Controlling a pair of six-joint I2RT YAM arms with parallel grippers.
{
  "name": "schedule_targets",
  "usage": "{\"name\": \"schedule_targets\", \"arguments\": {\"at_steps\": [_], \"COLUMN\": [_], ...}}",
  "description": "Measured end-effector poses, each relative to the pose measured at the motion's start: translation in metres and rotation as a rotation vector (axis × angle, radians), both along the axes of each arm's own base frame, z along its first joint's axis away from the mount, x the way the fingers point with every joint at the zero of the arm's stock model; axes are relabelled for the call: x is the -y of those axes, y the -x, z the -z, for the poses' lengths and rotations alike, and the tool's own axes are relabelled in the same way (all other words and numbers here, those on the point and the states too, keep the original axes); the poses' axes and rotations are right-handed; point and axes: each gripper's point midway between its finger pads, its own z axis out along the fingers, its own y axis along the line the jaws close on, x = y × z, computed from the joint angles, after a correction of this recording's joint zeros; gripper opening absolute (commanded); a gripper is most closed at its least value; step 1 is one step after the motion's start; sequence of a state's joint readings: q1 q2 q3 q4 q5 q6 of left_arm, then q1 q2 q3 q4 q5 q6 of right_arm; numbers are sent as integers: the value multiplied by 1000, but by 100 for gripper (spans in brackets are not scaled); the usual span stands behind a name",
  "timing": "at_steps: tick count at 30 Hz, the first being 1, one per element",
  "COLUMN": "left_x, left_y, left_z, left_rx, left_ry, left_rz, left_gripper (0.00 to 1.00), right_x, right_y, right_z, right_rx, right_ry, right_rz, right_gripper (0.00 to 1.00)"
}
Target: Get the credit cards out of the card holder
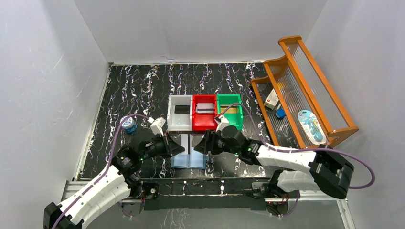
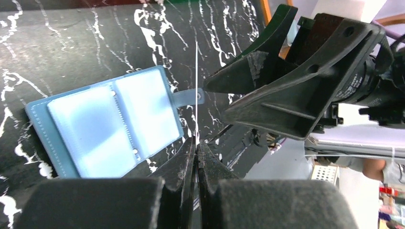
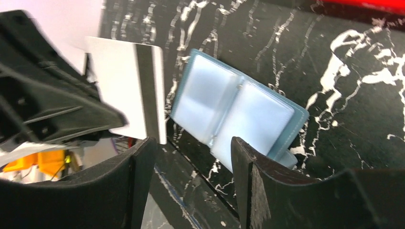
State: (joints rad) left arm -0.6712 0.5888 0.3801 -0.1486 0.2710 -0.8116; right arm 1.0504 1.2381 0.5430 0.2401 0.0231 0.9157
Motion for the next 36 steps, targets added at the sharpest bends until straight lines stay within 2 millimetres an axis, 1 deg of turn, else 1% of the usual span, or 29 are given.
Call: {"name": "schedule_targets", "arguments": {"at_steps": [2,5,9,12,16,19,23,27,32,36], "left_x": [4,10,18,24,31,36,39,40,41,41], "left_y": [2,4,7,10,15,19,22,22,23,25], "left_z": [-4,-10,-20,-29,-29,-26,-29,-33,-35,-36], "left_rx": [9,22,40,57,39,12,8,16,24,23], "left_ry": [24,55,103,155,198,217,243,257,264,270], "left_rz": [25,58,103,137,179,207,228,236,243,257], "left_gripper": [0,0,0,0,0,0,0,0,0,0], "right_x": [1,8,13,15,15,11,7,4,2,2], "right_y": [0,-2,-4,0,6,12,18,21,25,27], "right_z": [-14,-26,-36,-41,-44,-53,-62,-61,-66,-66], "right_rx": [30,51,45,36,7,2,0,-16,-18,-31], "right_ry": [-78,-180,-281,-347,-411,-455,-503,-520,-562,-580], "right_rz": [-11,-19,-34,-62,-110,-153,-205,-232,-263,-282], "right_gripper": [68,67,64,60,56,52,44,33,18,9]}}
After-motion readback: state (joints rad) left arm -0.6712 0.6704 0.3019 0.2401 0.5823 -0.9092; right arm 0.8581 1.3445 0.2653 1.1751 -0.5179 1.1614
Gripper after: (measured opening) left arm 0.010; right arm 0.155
